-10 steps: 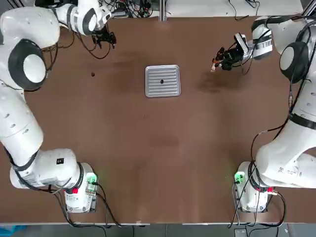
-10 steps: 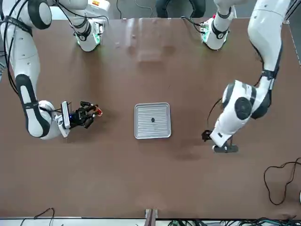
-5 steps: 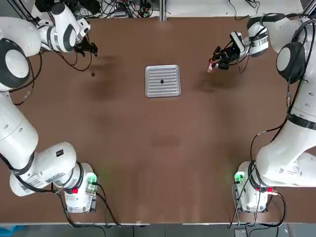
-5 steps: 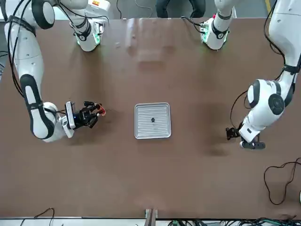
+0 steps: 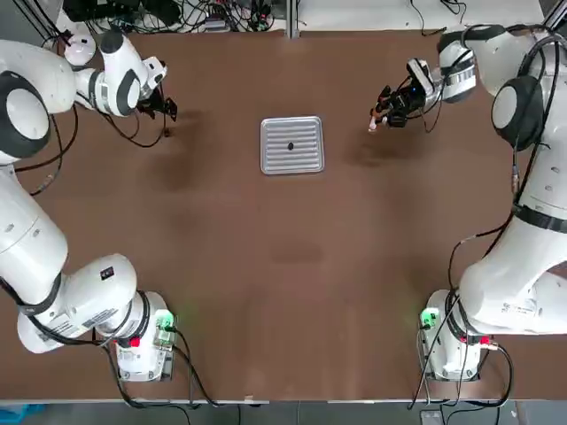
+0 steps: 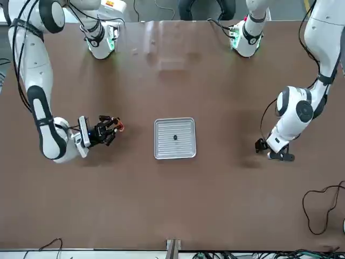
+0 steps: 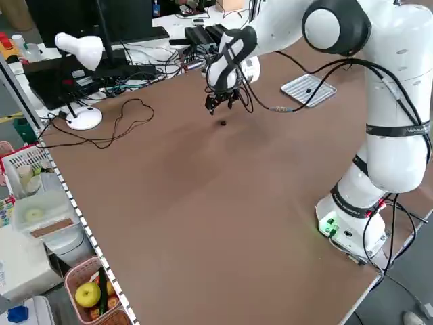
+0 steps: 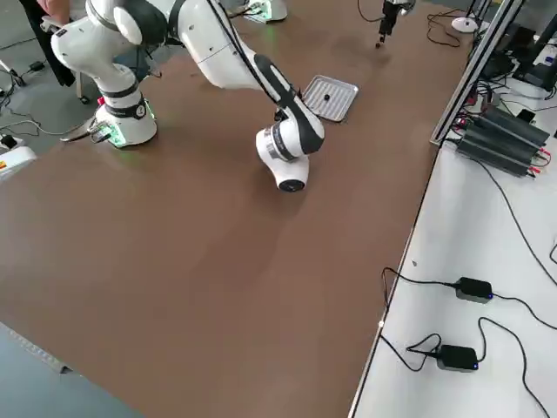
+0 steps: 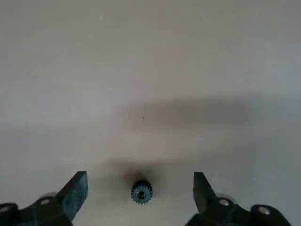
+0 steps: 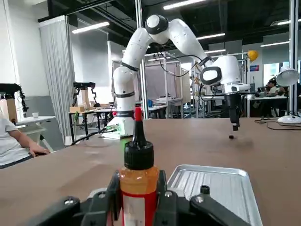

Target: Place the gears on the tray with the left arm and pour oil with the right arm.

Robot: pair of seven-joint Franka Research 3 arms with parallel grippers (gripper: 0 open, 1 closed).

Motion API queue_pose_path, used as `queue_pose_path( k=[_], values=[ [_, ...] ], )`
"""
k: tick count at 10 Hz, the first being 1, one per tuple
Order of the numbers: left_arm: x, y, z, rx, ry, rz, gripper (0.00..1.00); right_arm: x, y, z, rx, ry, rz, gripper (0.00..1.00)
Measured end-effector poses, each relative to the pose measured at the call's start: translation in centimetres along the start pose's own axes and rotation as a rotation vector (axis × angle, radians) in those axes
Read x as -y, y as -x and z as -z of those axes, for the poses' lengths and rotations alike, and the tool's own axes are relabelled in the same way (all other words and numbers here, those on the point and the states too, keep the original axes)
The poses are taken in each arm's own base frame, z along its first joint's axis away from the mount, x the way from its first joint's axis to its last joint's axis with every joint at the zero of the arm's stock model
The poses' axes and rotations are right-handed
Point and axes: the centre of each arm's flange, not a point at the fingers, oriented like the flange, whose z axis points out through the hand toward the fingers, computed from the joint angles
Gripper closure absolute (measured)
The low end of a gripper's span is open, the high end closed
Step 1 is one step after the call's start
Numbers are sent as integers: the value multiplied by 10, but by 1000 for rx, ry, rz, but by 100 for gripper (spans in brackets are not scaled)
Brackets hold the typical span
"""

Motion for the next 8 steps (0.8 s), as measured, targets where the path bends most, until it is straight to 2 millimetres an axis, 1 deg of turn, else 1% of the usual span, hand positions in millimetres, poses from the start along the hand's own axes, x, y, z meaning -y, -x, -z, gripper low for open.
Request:
queue_pose_path(
  k=[2,5,6,7,8],
  values=[
    [-2,11,-12,29,6,-5,1,-2,1,-9,4,-13,-1,68],
    [-5,19,-26,57,16,-12,1,2,6,-11,-2,-13,-15,68],
    [-3,21,-29,62,11,-23,3,2,6,-11,-2,-13,-16,68],
    [3,22,-31,66,-1,-28,5,2,6,-12,-3,-15,-16,68],
    [7,23,-32,67,-6,-27,12,1,5,-15,-5,-19,-15,68]
  ],
)
